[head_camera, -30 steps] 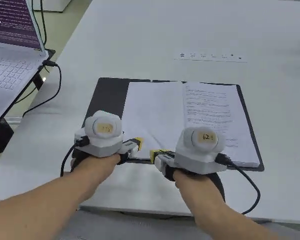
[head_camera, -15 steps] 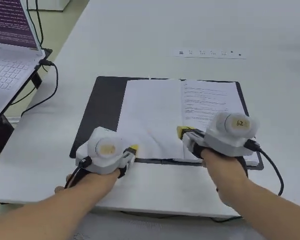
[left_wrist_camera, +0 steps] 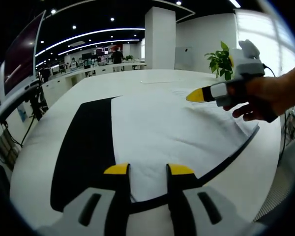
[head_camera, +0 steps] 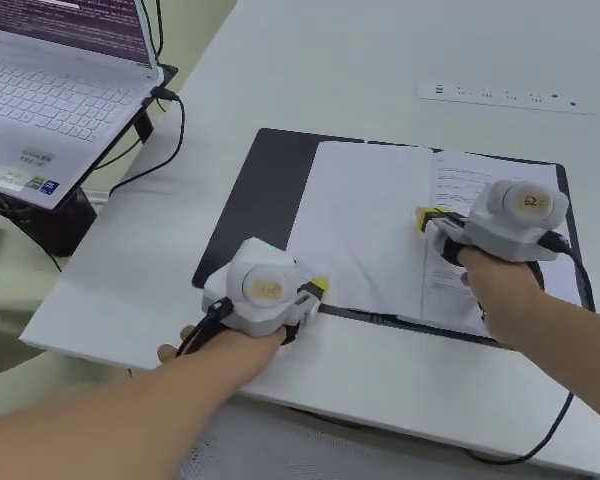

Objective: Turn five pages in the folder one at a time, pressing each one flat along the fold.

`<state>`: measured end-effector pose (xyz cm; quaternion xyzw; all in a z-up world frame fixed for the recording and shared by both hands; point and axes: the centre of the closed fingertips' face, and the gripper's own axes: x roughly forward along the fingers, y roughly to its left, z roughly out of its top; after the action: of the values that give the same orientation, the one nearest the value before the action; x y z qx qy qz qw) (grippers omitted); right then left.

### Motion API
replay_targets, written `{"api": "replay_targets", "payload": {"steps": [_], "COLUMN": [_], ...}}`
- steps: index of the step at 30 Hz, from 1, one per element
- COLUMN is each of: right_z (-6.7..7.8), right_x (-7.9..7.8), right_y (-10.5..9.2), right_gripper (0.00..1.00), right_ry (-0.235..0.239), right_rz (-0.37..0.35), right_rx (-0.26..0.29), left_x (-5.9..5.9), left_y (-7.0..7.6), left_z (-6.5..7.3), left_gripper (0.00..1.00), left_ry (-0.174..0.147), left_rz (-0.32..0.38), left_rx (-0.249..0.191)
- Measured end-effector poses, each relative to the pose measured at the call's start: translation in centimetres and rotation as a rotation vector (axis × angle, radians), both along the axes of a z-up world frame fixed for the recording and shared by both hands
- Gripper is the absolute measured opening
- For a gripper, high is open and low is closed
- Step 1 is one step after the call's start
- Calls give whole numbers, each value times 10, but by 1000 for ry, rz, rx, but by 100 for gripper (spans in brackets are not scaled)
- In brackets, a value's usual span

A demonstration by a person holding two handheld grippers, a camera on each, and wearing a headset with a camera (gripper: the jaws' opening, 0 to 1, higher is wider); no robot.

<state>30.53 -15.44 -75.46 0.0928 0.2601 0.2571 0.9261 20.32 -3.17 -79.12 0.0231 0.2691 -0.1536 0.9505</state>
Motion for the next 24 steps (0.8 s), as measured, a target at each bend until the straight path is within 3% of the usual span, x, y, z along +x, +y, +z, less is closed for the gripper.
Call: {"api": "replay_targets", "payload": {"steps": [5,7,15,18,24], "right_z": [-10,-12,-11,-9,-17], "right_x": [9,13,42,51,82], "right_y": [2,2,0,-1,-5], "right_gripper": [0,0,0,0,0], "right_ry": [23,9,-25,-22,-17], "right_rz": [6,12,-13,-34,-53], "right_rx": [-12,-30,-45,-37,-51], "left_x": [0,1,1,1,1], "left_y": [0,0,0,0,0], "left_z": [0,-1,-1,-1,-1], "left_gripper": [28,28,28,28,28], "left_ry": [-12,-14,-20,-20,-22], "left_rz": [2,1,5,5,7], "left_rx": [-5,-5,-12,-12,-15]}}
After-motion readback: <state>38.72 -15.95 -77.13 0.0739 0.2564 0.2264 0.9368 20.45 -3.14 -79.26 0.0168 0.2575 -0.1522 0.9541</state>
